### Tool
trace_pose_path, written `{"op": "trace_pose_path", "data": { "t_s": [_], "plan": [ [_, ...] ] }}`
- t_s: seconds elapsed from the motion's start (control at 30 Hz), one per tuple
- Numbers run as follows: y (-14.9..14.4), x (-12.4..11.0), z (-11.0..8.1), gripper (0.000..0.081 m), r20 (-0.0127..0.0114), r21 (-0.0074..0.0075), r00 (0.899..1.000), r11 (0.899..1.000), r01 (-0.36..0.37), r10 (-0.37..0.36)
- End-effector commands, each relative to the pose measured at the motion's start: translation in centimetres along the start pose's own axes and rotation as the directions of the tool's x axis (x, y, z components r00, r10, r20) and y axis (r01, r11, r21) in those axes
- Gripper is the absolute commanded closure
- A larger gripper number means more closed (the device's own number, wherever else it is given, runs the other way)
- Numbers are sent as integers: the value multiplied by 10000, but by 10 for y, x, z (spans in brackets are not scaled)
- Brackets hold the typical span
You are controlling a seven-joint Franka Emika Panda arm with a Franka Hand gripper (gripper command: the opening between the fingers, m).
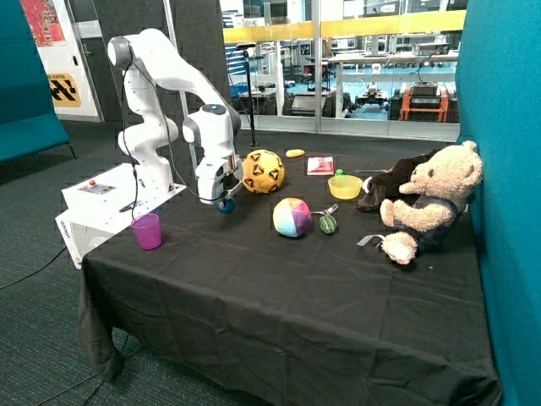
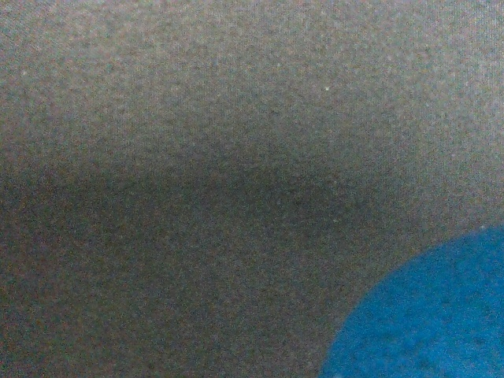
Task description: Sort the balls from left to right in order of size
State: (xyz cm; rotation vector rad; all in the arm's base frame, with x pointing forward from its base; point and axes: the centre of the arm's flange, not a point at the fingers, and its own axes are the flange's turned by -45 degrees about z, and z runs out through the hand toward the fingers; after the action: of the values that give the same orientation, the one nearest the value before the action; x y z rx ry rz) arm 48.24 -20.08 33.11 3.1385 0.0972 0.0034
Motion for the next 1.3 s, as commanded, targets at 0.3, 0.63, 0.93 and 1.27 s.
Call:
{"op": "trace_pose_path", "data": {
  "t_s": [0.3, 0.63, 0.93, 1.27],
  "plan": [
    [13, -1, 25, 808, 22, 16, 9996, 9996, -294, 294],
    [18, 0, 31, 808, 22, 16, 9997, 9997, -254, 254],
    [4, 8, 39, 570, 21, 17, 10000, 10000, -39, 39],
    [0, 3, 38, 160, 21, 17, 10000, 10000, 46, -46]
  ]
}}
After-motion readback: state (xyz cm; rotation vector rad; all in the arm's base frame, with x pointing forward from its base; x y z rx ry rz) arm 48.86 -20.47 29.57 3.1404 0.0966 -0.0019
